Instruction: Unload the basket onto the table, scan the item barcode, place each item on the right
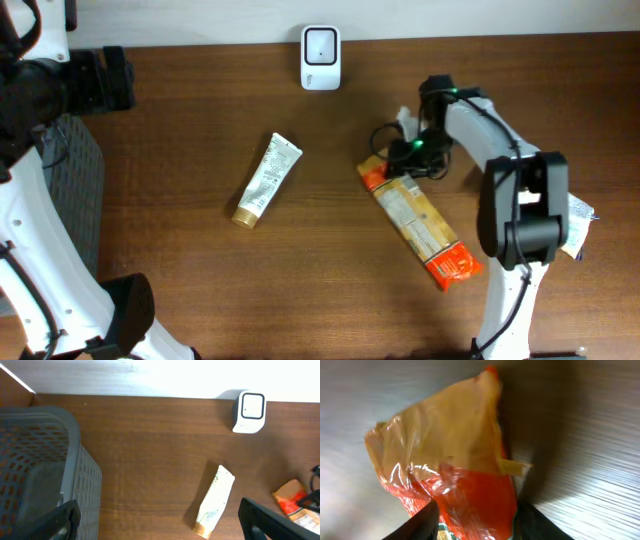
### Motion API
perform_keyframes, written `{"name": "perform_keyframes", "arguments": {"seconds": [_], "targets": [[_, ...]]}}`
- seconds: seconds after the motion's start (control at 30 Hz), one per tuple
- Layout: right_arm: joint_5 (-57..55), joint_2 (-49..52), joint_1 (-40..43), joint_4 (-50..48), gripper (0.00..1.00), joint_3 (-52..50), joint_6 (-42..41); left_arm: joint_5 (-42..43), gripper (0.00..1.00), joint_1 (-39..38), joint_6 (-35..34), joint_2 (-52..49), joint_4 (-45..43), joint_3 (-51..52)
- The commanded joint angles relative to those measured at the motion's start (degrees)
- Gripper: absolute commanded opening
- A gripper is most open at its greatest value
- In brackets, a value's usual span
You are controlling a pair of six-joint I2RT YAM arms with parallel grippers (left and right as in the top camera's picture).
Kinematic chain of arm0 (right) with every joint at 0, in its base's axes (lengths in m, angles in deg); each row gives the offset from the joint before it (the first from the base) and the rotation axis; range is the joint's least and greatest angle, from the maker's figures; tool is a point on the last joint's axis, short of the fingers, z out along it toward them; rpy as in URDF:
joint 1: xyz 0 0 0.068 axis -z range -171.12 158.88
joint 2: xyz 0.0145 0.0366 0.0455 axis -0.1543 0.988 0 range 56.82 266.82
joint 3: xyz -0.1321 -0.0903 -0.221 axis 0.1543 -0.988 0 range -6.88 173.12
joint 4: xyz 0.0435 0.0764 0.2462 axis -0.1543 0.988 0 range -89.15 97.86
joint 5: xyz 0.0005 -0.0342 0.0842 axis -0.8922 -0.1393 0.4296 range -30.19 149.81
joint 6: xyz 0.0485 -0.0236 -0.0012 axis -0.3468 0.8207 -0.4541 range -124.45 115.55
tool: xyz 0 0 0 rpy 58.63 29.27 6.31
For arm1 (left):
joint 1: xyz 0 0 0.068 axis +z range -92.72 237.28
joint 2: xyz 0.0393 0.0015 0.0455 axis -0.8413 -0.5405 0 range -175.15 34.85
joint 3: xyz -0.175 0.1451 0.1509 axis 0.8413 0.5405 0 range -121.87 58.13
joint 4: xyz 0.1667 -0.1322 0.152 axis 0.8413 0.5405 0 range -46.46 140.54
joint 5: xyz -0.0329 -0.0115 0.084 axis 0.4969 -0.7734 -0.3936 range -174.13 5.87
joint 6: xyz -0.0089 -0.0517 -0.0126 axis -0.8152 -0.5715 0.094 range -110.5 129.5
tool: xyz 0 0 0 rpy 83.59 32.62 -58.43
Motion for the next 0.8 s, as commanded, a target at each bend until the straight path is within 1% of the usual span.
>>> {"name": "perform_keyframes", "arguments": {"seconds": [0.0, 0.03, 0.07, 0.1, 0.13, 0.17, 0.2, 0.23, 0.27, 0.3, 0.37, 0.4, 0.43, 0.47, 0.53, 0.57, 0.6, 0.63, 0.67, 0.73, 0.77], "targets": [[5.53, 2.60, -11.02, 1.55, 0.49, 3.96, 1.77, 0.59, 0.99, 0.31, 0.70, 0.04, 0.02, -0.15], [5.44, 2.60, -14.71, 3.37, 0.50, 5.90, 4.26, 0.59, 0.99, 0.31, 0.70, 0.04, 0.00, -0.15], [2.91, 2.60, -18.62, 6.71, 0.56, 8.96, 6.54, 0.59, 0.99, 0.31, 0.70, 0.04, 0.02, -0.15], [-0.61, 2.60, -21.59, 11.02, 0.59, 13.27, 6.51, 0.59, 0.99, 0.31, 0.70, 0.04, 0.02, -0.15], [-0.83, 2.60, -22.49, 15.10, 0.61, 17.33, 6.54, 0.59, 0.99, 0.31, 0.70, 0.04, 0.00, -0.15], [-0.79, 2.54, -22.29, 21.35, 0.61, 23.58, 6.36, 0.59, 0.99, 0.31, 0.70, 0.04, 0.02, -0.15], [-0.87, 2.54, -21.11, 26.45, 0.63, 28.72, 3.30, 0.59, 0.99, 0.31, 0.70, 0.04, 0.02, -0.15], [-3.23, 2.54, -19.74, 30.32, 0.63, 32.06, -2.43, 0.59, 0.99, 0.31, 0.72, 0.04, 0.02, -0.15], [-9.27, 2.54, -17.59, 34.45, 0.64, 34.23, -12.09, 0.59, 0.99, 0.31, 0.70, 0.04, 0.02, -0.15], [-13.84, 2.64, -15.21, 36.65, 0.67, 33.73, -18.12, 0.59, 0.99, 0.31, 0.70, 0.04, 0.02, -0.15], [-14.32, 2.64, -13.97, 37.55, 0.67, 30.08, -20.17, 0.59, 0.99, 0.31, 0.70, 0.04, 0.02, -0.15], [-15.30, 2.64, -13.97, 37.94, 0.58, 27.15, -20.15, 0.59, 0.99, 0.31, 0.70, 0.04, 0.02, -0.15], [-15.56, 2.64, -14.08, 37.92, 0.06, 23.78, -20.00, 0.59, 0.99, 0.31, 0.70, 0.04, 0.02, -0.15], [-16.85, 2.45, -14.32, 37.92, 0.04, 22.99, -19.52, 0.59, 0.99, 0.31, 0.70, 0.04, 0.00, -0.15], [-20.96, -1.38, -16.46, 37.94, 0.04, 22.99, -19.67, 0.59, 0.99, 0.31, 0.70, 0.04, 0.02, -0.15], [-21.59, -5.75, -18.38, 37.94, 0.04, 22.97, -20.46, 0.59, 0.99, 0.31, 0.72, 0.04, 0.02, -0.15], [-21.79, -9.68, -20.22, 37.94, 0.08, 22.75, -21.31, 0.59, 0.99, 0.31, 0.70, 0.04, 0.02, -0.15], [-23.78, -13.33, -22.05, 37.92, 0.14, 21.44, -24.20, 0.59, 0.99, 0.31, 0.70, 0.04, 0.02, -0.15], [-26.32, -16.90, -23.69, 37.92, 0.21, 18.10, -27.65, 0.59, 0.99, 0.31, 0.72, 0.04, 0.02, -0.15], [-27.56, -23.71, -24.22, 36.35, 0.25, 7.10, -33.20, 0.59, 0.99, 0.31, 0.70, 0.04, 0.02, -0.15], [-27.52, -27.96, -23.02, 33.38, 0.32, -1.31, -37.16, 0.59, 0.99, 0.31, 0.70, 0.04, 0.02, -0.15]]}}
